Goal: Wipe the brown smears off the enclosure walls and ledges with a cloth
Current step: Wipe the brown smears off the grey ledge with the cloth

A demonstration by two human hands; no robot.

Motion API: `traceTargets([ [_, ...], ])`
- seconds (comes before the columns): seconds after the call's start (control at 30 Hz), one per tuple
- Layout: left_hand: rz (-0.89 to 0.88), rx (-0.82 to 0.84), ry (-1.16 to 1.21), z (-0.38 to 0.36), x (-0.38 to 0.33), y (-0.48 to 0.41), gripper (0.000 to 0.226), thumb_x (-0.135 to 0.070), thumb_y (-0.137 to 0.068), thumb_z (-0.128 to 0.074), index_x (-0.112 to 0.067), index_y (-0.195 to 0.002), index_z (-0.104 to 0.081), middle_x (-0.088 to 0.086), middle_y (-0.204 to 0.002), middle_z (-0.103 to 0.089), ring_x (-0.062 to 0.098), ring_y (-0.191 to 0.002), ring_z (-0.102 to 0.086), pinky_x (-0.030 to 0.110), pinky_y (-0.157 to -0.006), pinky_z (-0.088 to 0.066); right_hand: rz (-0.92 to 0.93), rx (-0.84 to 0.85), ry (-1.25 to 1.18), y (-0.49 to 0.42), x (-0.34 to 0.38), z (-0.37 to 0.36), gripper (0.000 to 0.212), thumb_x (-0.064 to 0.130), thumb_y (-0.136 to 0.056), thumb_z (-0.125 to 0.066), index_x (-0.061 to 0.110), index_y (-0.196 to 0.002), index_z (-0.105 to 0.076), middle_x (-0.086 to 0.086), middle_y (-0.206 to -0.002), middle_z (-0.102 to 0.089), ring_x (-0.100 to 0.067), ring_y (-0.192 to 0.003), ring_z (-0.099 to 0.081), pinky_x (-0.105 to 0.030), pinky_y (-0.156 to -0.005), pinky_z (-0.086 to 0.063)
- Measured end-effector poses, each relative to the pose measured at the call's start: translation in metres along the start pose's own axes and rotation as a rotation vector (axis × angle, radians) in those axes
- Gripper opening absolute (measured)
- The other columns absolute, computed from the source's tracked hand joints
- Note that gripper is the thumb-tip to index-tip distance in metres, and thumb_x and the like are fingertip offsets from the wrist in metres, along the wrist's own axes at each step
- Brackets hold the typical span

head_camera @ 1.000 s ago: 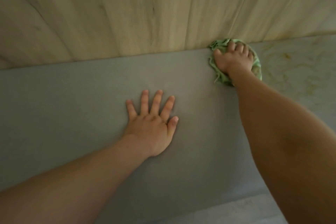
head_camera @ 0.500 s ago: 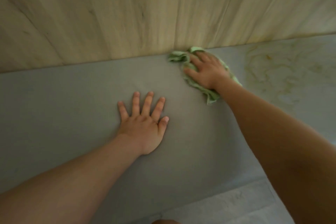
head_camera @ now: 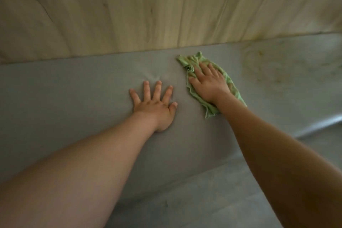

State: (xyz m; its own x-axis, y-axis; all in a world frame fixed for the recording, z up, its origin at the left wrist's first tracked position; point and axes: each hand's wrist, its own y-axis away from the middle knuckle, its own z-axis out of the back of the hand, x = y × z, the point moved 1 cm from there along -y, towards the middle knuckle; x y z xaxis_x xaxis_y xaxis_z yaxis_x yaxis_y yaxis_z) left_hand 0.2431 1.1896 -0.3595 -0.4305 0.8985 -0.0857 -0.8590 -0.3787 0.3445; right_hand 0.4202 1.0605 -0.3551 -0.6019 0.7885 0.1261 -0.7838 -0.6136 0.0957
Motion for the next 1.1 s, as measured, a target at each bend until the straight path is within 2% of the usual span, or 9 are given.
traceTargets([
  [0.13, -0.085, 0.02, 0.166, 0.027, 0.019, 0.017, 0.065, -0.049, -0.103, -0.036, -0.031, -0.163, -0.017, 0.0, -0.173, 0.0, 0.032, -0.159, 0.004, 0.064, -0.122, -0.001, 0.043, 0.02, 0.007, 0.06, 0.035, -0.011, 0.063, 0.064, -0.104, -0.019, 0.043, -0.163, -0.008, 0.009, -0.174, -0.001, -0.02, -0.16, 0.003, -0.042, -0.129, -0.002],
  [0.23, -0.021, -0.196, 0.205, 0.049, 0.062, 0.046, 0.049, -0.03, -0.097, -0.05, -0.015, -0.144, -0.046, 0.008, -0.155, -0.034, 0.033, -0.144, -0.028, 0.049, -0.118, -0.028, 0.161, 0.041, 0.024, 0.104, 0.064, -0.011, 0.06, 0.063, -0.105, -0.021, 0.046, -0.162, -0.012, 0.009, -0.174, -0.003, -0.019, -0.16, 0.004, -0.041, -0.129, 0.001],
  [0.3, 0.115, -0.274, 0.155, 0.052, 0.096, 0.067, 0.049, -0.026, -0.095, -0.051, -0.011, -0.141, -0.045, 0.011, -0.15, -0.036, 0.035, -0.14, -0.03, 0.051, -0.116, -0.03, 0.38, 0.036, 0.066, 0.134, 0.085, -0.016, 0.059, 0.063, -0.105, -0.023, 0.051, -0.16, -0.011, 0.007, -0.173, -0.005, -0.02, -0.16, 0.004, -0.043, -0.129, 0.0],
  [0.4, 0.205, -0.099, 0.129, 0.037, 0.143, 0.086, 0.065, -0.044, -0.102, -0.043, -0.018, -0.158, -0.022, 0.008, -0.167, -0.013, 0.035, -0.153, -0.012, 0.059, -0.122, -0.018, 0.638, 0.074, 0.116, 0.155, 0.094, -0.023, 0.061, 0.07, -0.102, -0.023, 0.055, -0.159, -0.008, 0.007, -0.174, -0.005, -0.02, -0.16, 0.001, -0.041, -0.128, 0.0],
  [0.5, 0.147, 0.044, 0.147, 0.006, 0.169, 0.095, 0.066, -0.061, -0.106, -0.019, -0.036, -0.163, 0.001, -0.007, -0.172, 0.016, 0.029, -0.158, 0.013, 0.065, -0.122, -0.003, 0.357, 0.029, 0.113, 0.128, 0.088, -0.016, 0.066, 0.073, -0.099, -0.021, 0.053, -0.16, -0.007, 0.008, -0.174, -0.004, -0.02, -0.16, -0.001, -0.04, -0.129, -0.002],
  [0.6, 0.105, -0.011, 0.152, -0.009, 0.172, 0.097, 0.064, -0.062, -0.105, -0.012, -0.04, -0.163, 0.006, -0.01, -0.17, 0.022, 0.026, -0.157, 0.021, 0.066, -0.122, 0.005, -0.12, 0.016, 0.024, 0.092, 0.096, -0.009, 0.072, 0.074, -0.097, -0.02, 0.047, -0.162, -0.008, 0.006, -0.174, -0.001, -0.021, -0.16, 0.002, -0.044, -0.128, 0.0],
  [0.7, 0.104, 0.007, 0.146, -0.007, 0.171, 0.093, 0.064, -0.06, -0.106, -0.011, -0.038, -0.162, 0.011, -0.009, -0.169, 0.027, 0.028, -0.155, 0.027, 0.067, -0.12, 0.011, -0.318, 0.004, -0.036, 0.066, 0.136, -0.012, 0.074, 0.071, -0.097, -0.017, 0.04, -0.164, -0.012, -0.002, -0.174, -0.001, -0.031, -0.16, 0.004, -0.05, -0.128, 0.0],
  [0.87, 0.06, -0.019, 0.179, -0.01, 0.178, 0.096, 0.063, -0.056, -0.107, -0.01, -0.035, -0.163, 0.009, -0.006, -0.169, 0.026, 0.03, -0.154, 0.028, 0.068, -0.118, 0.014, -0.054, 0.029, -0.023, 0.078, 0.228, -0.029, 0.063, 0.068, -0.102, -0.022, 0.049, -0.161, -0.011, 0.007, -0.174, -0.003, -0.024, -0.16, 0.003, -0.043, -0.128, 0.0],
  [1.1, 0.068, 0.019, 0.137, -0.003, 0.175, 0.1, 0.062, -0.051, -0.108, -0.01, -0.031, -0.163, 0.013, -0.002, -0.169, 0.028, 0.035, -0.154, 0.028, 0.071, -0.117, 0.013, 0.06, 0.027, 0.017, 0.147, 0.206, -0.036, 0.062, 0.068, -0.102, -0.025, 0.053, -0.161, -0.008, 0.01, -0.173, -0.005, -0.016, -0.16, 0.0, -0.04, -0.129, -0.003],
])
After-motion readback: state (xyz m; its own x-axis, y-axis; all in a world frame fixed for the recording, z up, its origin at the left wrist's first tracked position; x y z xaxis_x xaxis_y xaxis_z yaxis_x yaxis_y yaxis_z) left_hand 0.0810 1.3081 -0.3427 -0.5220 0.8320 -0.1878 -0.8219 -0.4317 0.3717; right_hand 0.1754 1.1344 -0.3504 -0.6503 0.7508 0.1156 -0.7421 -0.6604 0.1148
